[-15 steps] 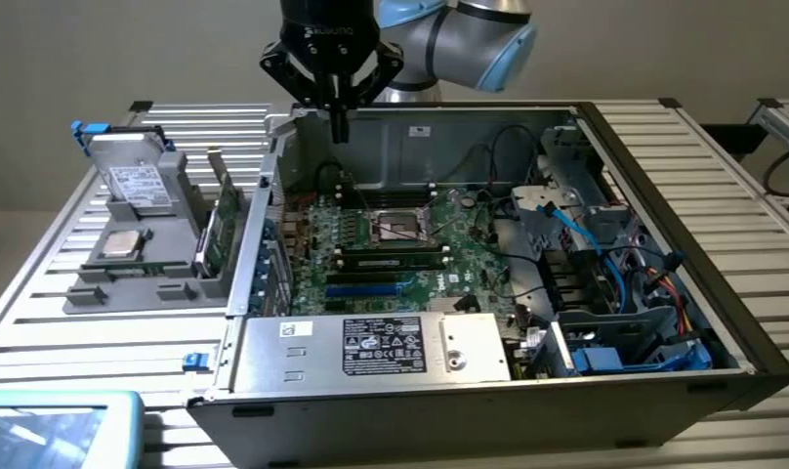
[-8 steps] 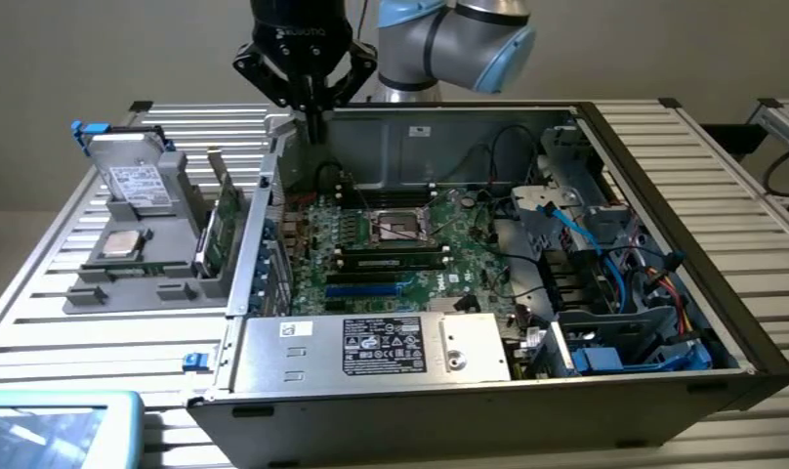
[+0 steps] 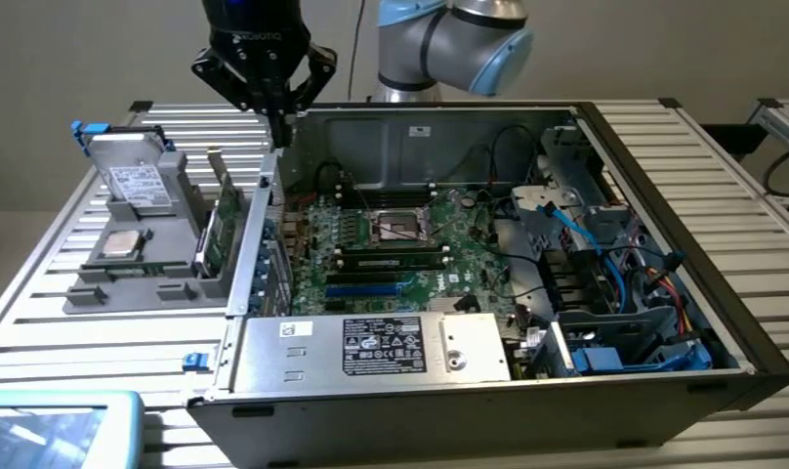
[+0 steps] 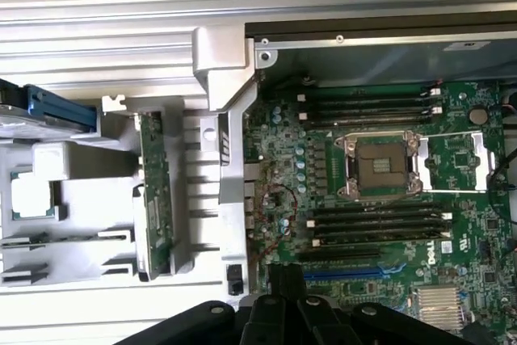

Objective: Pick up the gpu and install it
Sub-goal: 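Reach for the gpu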

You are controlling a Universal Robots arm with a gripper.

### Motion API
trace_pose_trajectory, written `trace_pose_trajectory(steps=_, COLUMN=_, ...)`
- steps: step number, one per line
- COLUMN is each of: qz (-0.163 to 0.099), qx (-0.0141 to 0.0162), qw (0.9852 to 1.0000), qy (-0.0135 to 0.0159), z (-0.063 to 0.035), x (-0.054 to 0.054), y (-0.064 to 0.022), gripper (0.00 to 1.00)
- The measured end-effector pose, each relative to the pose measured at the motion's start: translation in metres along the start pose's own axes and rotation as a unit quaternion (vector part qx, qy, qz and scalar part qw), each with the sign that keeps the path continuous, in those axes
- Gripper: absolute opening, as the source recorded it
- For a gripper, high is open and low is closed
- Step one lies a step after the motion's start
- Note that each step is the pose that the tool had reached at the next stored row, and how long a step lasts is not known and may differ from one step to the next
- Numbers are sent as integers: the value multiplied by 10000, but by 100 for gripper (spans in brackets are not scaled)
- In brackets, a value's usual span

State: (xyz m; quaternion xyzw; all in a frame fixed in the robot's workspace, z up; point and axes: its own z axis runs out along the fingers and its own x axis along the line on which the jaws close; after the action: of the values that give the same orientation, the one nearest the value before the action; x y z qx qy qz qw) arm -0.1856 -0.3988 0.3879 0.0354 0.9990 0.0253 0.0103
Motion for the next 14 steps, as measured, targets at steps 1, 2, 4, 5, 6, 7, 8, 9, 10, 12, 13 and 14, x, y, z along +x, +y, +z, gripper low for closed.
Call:
trace_pose_trajectory(steps=1, qz=0, qx=-1, qw=10000, qy=0, z=5, x=46, y=-3, gripper=12)
trace_pose_trajectory(steps=2, qz=0, qx=-2, qw=10000, qy=0, z=9, x=91, y=-7, gripper=12)
trace_pose_trajectory(steps=4, qz=0, qx=-4, qw=10000, qy=0, z=20, x=181, y=-14, gripper=12)
trace_pose_trajectory(steps=5, qz=0, qx=-5, qw=10000, qy=0, z=24, x=226, y=-17, gripper=12)
trace_pose_trajectory(steps=6, qz=0, qx=-5, qw=10000, qy=0, z=29, x=272, y=-21, gripper=12)
trace_pose_trajectory(steps=7, qz=0, qx=-6, qw=10000, qy=0, z=33, x=316, y=-24, gripper=12)
trace_pose_trajectory(steps=8, qz=0, qx=-7, qw=10000, qy=1, z=37, x=362, y=-28, gripper=12)
trace_pose_trajectory(steps=9, qz=1, qx=-7, qw=10000, qy=1, z=41, x=407, y=-31, gripper=12)
trace_pose_trajectory(steps=10, qz=0, qx=-9, qw=10000, qy=0, z=46, x=455, y=-35, gripper=12)
trace_pose_trajectory(steps=12, qz=0, qx=-11, qw=10000, qy=1, z=53, x=544, y=-41, gripper=12)
trace_pose_trajectory(steps=13, qz=0, qx=-12, qw=10000, qy=1, z=57, x=590, y=-45, gripper=12)
trace_pose_trajectory(steps=14, qz=0, qx=-14, qw=10000, qy=1, z=61, x=635, y=-48, gripper=12)
